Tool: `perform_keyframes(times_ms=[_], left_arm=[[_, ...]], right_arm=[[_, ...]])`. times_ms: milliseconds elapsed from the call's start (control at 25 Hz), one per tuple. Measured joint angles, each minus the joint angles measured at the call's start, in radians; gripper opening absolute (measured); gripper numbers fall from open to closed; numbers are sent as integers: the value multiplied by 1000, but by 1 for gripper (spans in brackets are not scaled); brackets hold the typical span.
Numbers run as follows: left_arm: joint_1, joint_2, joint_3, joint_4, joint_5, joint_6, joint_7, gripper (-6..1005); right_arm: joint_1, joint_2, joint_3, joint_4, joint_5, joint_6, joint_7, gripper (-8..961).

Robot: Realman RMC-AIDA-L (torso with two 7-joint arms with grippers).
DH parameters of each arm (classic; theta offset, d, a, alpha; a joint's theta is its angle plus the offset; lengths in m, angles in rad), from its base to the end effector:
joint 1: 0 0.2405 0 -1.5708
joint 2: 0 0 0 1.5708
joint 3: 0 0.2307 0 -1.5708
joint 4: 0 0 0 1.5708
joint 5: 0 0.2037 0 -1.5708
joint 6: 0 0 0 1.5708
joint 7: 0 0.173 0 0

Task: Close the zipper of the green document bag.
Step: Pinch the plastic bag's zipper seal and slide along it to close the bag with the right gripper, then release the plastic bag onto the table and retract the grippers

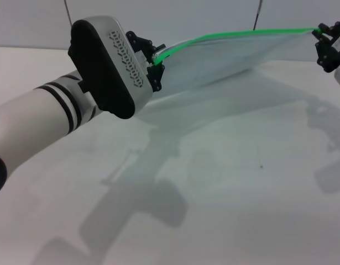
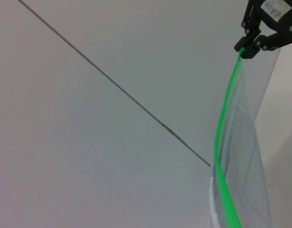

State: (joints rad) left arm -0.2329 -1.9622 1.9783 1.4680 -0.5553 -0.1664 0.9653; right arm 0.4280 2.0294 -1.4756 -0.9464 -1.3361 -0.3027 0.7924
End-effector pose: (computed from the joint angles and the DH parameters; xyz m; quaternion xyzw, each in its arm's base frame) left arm -0.1273 0.3730 -0.0197 -0.8645 0.1126 -0.0241 0.4892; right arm 0.2193 0.4404 0.0286 -0.8394 -0.0328 -0.0070 0.5424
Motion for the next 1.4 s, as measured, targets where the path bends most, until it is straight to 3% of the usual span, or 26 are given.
perform_keyframes(times_ms=[200, 600, 760, 1000, 1080, 1160, 1280, 1400], left_arm=[[2, 0, -1, -2, -2, 18, 1, 69], [26, -16, -4, -41, -19, 189, -2, 79], [16, -24, -5, -69, -34, 232, -4, 83], [19, -59, -11, -106, -48, 342, -4, 304], [33, -63, 7, -115, -87, 471, -14, 516], [37, -63, 29, -136, -139, 583, -36, 612], [22, -62, 51, -194, -211, 743, -140, 757], [-10, -57, 56, -268, -225, 810, -301, 815]], right_arm=[[0, 0, 0, 0, 0, -1, 0, 126], [-32, 5, -15, -46, 61, 8, 8, 140], [-67, 5, -20, -97, 112, 3, 9, 251], [-124, 6, -81, -201, 278, -2, 4, 437], [-142, 6, -110, -240, 335, -4, 1, 511], [-150, 7, -136, -255, 389, -18, -8, 586], [-157, 9, -163, -256, 504, -77, -67, 583], [-148, 13, -186, -234, 684, -102, -198, 580]])
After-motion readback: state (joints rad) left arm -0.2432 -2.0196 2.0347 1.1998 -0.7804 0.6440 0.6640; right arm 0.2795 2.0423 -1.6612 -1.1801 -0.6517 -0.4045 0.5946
